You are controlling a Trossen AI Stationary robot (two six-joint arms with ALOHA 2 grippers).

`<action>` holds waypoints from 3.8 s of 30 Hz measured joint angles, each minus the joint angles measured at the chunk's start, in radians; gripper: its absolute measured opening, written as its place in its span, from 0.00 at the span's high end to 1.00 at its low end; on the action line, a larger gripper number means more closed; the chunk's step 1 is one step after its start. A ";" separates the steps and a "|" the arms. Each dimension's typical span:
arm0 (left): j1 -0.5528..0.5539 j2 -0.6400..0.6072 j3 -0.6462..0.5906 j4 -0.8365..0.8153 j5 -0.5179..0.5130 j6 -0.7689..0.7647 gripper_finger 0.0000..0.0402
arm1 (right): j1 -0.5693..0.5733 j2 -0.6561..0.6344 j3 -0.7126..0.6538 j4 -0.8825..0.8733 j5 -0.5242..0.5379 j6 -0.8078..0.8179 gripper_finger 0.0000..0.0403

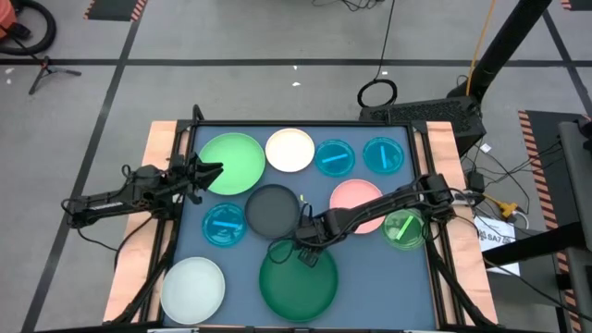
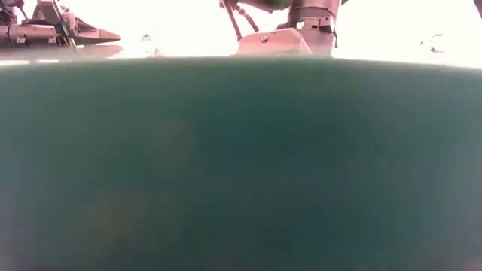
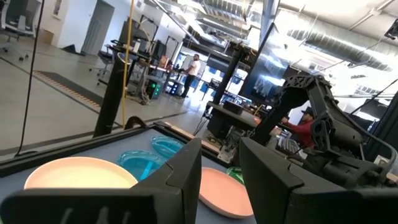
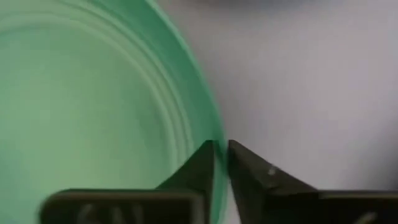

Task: Stack plastic plates
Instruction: Stack the dark green plate on top of the green plate, then stack the pink plate on top of the dark green plate

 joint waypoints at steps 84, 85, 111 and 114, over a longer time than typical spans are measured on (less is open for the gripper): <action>-0.001 0.000 0.000 0.443 -0.137 0.237 0.71 | -0.663 0.020 0.000 0.910 0.100 -0.332 0.95; -0.001 0.000 0.000 0.443 -0.137 0.237 0.71 | -0.657 0.020 0.000 0.928 0.101 -0.329 0.94; -0.001 0.000 0.000 0.428 -0.133 0.259 0.71 | -0.614 0.020 0.001 0.881 0.130 -0.364 0.66; -0.001 0.000 0.000 0.419 -0.134 0.265 0.71 | -0.587 0.020 0.001 0.880 0.129 -0.405 0.67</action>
